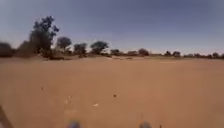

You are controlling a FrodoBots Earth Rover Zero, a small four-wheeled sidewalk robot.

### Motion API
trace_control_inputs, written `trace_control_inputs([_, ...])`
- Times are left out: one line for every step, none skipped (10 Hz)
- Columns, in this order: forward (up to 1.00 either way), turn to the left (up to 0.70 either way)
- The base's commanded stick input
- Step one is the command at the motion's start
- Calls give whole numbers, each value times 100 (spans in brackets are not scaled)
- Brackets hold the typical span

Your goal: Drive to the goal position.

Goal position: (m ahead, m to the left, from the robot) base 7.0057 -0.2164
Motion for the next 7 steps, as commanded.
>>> trace_control_inputs([70,0])
trace_control_inputs([70,0])
trace_control_inputs([70,0])
trace_control_inputs([70,0])
trace_control_inputs([70,0])
trace_control_inputs([70,0])
trace_control_inputs([70,0])
